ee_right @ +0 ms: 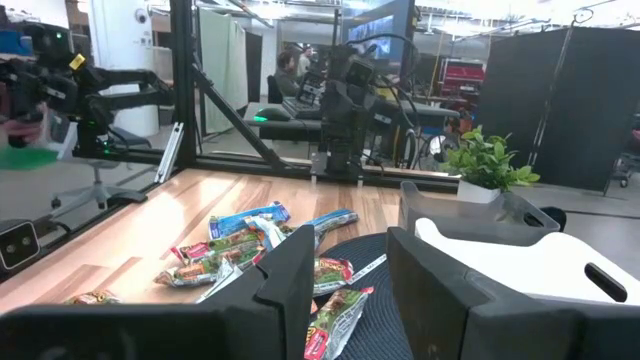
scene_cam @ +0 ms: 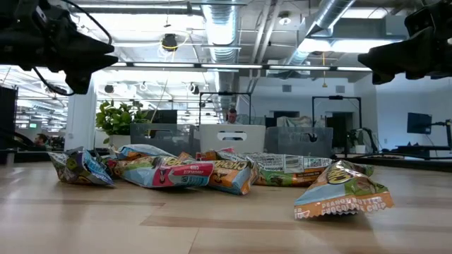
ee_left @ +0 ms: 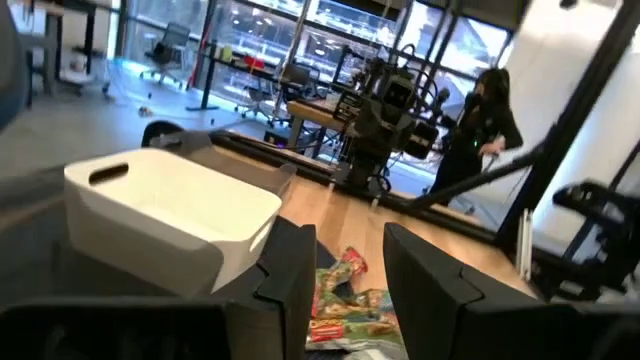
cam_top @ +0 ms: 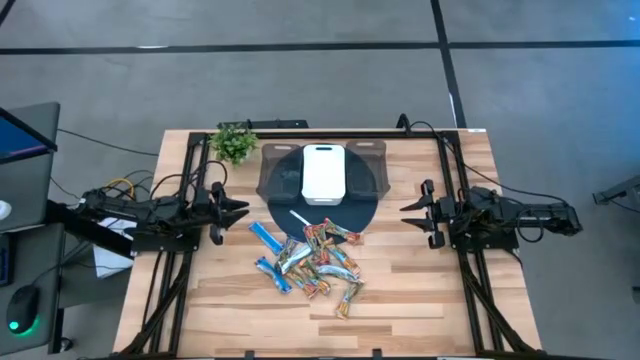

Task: Pick and place Granola Bars by type
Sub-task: Put the red granola bar into the right black bin

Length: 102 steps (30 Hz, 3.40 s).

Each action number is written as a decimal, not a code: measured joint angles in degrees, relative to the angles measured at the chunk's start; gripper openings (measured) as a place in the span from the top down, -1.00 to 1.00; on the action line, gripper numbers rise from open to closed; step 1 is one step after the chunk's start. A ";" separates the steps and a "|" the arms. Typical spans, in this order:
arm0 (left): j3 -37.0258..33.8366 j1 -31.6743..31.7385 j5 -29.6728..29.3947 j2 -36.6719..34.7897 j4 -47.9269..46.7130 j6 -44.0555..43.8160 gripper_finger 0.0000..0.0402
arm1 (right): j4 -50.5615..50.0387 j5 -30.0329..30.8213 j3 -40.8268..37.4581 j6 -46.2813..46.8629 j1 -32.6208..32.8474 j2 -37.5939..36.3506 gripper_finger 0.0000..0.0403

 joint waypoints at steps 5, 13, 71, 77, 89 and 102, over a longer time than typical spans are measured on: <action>0.00 0.00 0.02 0.00 0.06 -4.23 0.44 | 0.01 0.01 0.00 -0.02 0.00 0.00 0.39; 0.00 0.00 -1.91 0.02 3.66 -6.71 0.44 | 2.51 -0.12 0.00 16.26 0.44 -0.06 0.39; 11.99 0.00 7.68 1.44 16.38 -2.14 0.44 | 24.51 13.34 33.03 20.88 7.96 41.76 0.39; 18.23 0.00 8.05 7.63 14.56 2.70 0.44 | 21.61 12.71 39.28 20.88 8.52 47.27 0.39; 24.85 0.00 11.76 19.23 19.42 5.18 0.44 | -4.67 11.94 49.64 25.19 8.89 57.08 0.39; 25.16 -0.02 8.67 23.80 9.34 4.07 0.44 | -16.23 15.34 50.10 34.88 13.42 76.22 0.39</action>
